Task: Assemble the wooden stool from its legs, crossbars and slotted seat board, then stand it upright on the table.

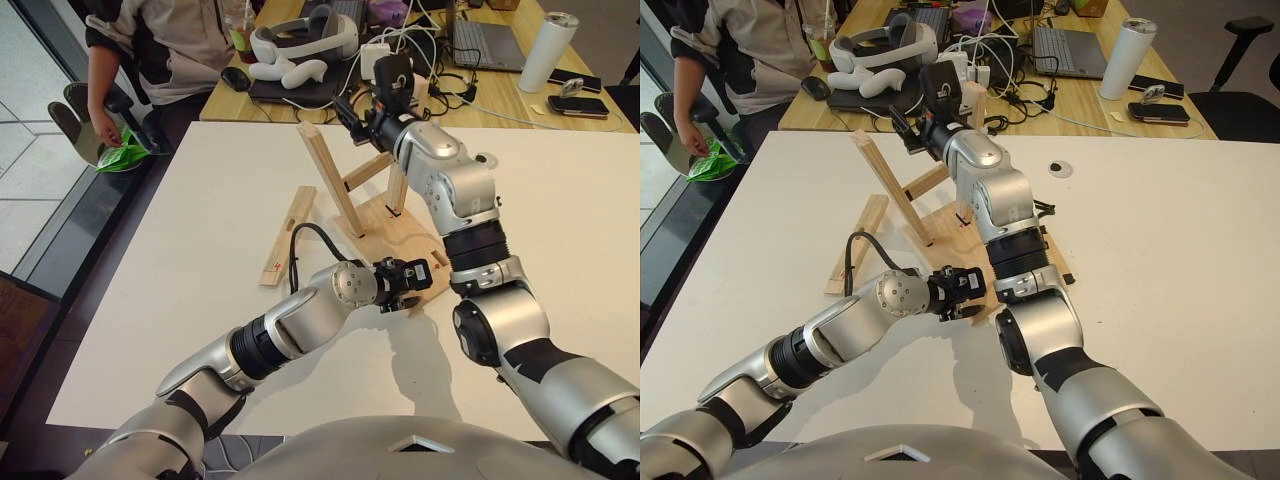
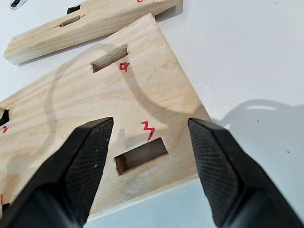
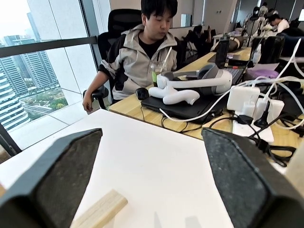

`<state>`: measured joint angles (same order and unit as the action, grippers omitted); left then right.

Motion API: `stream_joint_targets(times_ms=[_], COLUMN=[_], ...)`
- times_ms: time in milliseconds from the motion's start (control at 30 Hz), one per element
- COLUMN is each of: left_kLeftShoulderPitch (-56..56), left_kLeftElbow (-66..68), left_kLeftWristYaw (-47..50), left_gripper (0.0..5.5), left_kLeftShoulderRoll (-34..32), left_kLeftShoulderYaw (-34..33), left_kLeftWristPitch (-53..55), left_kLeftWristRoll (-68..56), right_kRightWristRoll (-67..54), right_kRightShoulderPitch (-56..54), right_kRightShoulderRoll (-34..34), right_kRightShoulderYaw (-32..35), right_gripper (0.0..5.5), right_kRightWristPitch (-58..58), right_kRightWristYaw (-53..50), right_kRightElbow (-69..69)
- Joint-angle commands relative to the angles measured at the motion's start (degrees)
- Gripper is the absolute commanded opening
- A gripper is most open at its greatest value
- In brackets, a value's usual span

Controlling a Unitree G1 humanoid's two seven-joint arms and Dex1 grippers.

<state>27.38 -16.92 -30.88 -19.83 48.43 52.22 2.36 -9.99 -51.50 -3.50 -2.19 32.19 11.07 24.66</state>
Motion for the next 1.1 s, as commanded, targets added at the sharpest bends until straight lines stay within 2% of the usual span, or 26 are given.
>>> stream_joint_targets(times_ms=[33,200,500,800,933,1100], left_kLeftShoulderPitch=[-1.3,-1.5,-1.9,-1.8,-1.9,-2.0], left_kLeftElbow=[1.5,1.4,1.2,1.0,1.1,1.7], left_kLeftWristYaw=[-0.7,-1.0,-1.3,-1.8,-1.9,-2.0], left_gripper=[2.92,2.92,2.92,2.92,2.92,2.92], left_kLeftShoulderRoll=[-2.0,-2.0,-2.0,-2.2,-2.2,-1.9], left_kLeftShoulderYaw=[1.1,1.0,0.8,0.9,1.0,1.0], left_kLeftWristPitch=[1.8,1.8,1.5,1.3,1.2,0.8], left_kLeftWristRoll=[1.9,2.8,3.8,4.8,5.3,5.9], right_kRightWristRoll=[-1.1,-0.9,-3.5,-5.4,-6.6,-7.4], right_kRightShoulderPitch=[4.1,5.6,-1.4,7.4,5.6,-2.7], right_kRightShoulderRoll=[-0.2,-0.7,-2.5,-3.5,-4.2,-3.1], right_kRightShoulderYaw=[0.8,0.3,4.1,5.0,5.5,6.7], right_gripper=[3.86,3.86,3.86,3.86,3.86,3.86], right_kRightWristPitch=[5.9,7.3,-7.0,10.2,5.8,-2.5], right_kRightWristYaw=[0.4,1.6,2.0,-0.2,1.5,2.6], right_kRightElbow=[4.1,6.4,-2.3,5.8,3.2,-1.8])
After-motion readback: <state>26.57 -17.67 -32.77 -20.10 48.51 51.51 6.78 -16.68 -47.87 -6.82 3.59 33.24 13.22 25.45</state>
